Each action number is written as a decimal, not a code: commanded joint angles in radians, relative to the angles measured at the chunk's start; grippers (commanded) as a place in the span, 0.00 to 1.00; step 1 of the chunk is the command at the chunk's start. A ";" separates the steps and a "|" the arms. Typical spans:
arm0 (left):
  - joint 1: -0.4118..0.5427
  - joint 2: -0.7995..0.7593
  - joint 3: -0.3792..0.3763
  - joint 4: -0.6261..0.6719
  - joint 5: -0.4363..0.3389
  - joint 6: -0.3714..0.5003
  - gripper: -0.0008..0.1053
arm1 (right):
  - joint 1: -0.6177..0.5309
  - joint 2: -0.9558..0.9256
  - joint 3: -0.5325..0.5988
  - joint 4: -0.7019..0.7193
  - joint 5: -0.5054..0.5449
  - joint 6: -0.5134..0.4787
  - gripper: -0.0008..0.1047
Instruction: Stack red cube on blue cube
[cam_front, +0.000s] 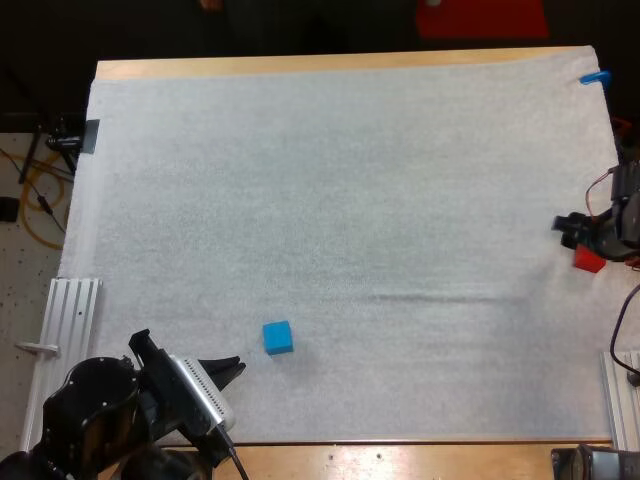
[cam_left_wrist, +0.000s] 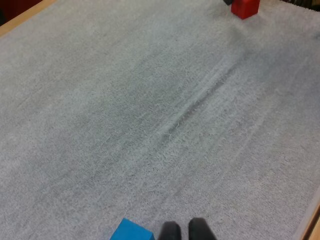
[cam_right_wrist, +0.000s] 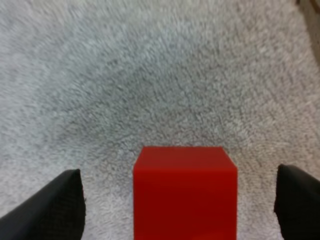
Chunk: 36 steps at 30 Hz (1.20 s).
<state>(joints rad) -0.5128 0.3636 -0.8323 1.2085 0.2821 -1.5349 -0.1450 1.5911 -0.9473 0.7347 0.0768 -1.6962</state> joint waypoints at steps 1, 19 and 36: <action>-0.004 0.002 -0.007 -0.002 0.009 0.007 0.01 | -0.003 0.012 -0.008 -0.004 0.002 -0.011 0.67; -0.004 0.002 -0.007 -0.002 0.009 -0.009 0.01 | -0.001 -0.030 -0.089 0.110 0.018 -0.089 0.16; -0.004 0.002 -0.007 0.167 -0.313 -0.117 0.01 | 0.279 -0.267 -0.179 0.429 0.024 -0.131 0.16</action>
<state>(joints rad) -0.5128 0.3636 -0.8323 1.3587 0.0000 -1.6307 0.1203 1.3308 -1.1181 1.1457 0.1009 -1.8396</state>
